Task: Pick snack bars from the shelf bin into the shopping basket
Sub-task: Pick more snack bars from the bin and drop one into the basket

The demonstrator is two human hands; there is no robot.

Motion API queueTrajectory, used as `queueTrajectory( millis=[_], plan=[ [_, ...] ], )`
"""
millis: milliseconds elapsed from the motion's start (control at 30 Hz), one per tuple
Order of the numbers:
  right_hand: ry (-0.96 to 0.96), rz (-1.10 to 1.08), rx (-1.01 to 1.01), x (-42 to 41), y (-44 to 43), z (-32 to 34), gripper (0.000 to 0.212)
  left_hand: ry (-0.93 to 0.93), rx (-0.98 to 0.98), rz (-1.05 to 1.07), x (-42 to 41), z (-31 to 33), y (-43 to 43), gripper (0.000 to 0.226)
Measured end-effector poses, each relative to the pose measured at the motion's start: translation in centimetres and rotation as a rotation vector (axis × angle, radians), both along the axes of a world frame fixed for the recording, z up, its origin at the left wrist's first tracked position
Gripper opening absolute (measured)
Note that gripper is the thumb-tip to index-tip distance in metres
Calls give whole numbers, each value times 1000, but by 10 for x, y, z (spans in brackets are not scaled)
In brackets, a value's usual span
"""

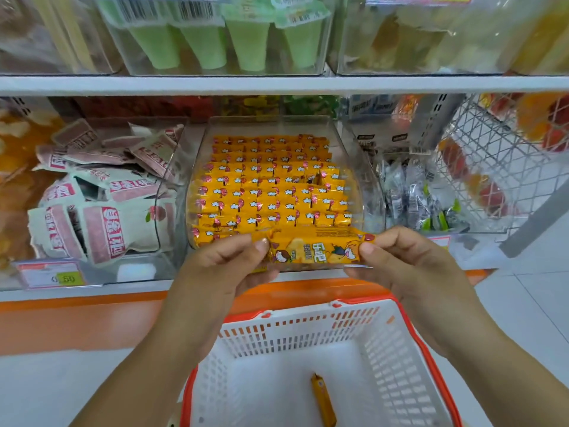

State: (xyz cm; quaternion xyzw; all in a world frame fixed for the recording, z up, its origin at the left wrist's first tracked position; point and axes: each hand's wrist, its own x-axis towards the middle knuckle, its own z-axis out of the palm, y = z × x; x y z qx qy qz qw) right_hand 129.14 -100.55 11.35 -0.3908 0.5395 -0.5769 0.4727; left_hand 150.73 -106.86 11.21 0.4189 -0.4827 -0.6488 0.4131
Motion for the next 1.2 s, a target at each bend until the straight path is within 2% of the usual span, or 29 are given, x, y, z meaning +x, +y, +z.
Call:
queueTrajectory(
  millis=[100,233,333,400,467,600,667,800,867,1100,1200],
  plan=[
    [-47,-41,-42,6,1,-2,32,2,4,57,-6,-2,2,19],
    [-54,-97,-84,11,0,2,12,50,-18,144,-14,3,4,33],
    [-44,-75,-128,13,1,8,19,13,-91,154,-16,7,5,15],
    [-15,-66,-134,12,1,7,15,3,-102,159,-16,6,6,8],
    [-15,-43,-119,9,2,3,11,16,-73,179,-14,4,6,12],
    [-28,59,-126,7,2,2,33,53,-29,119,-8,4,2,28],
    [-7,57,-115,5,1,2,32,30,-36,98,-6,4,2,36],
    [-61,77,-99,3,-2,2,33,68,-25,102,-3,5,0,23],
    [-135,70,-87,3,-3,5,23,88,-6,91,0,7,0,21],
    [-273,83,-14,4,-4,5,23,54,2,47,6,7,0,24],
    [-335,140,-23,2,-3,7,33,71,-13,11,12,8,-1,35]
  ],
)
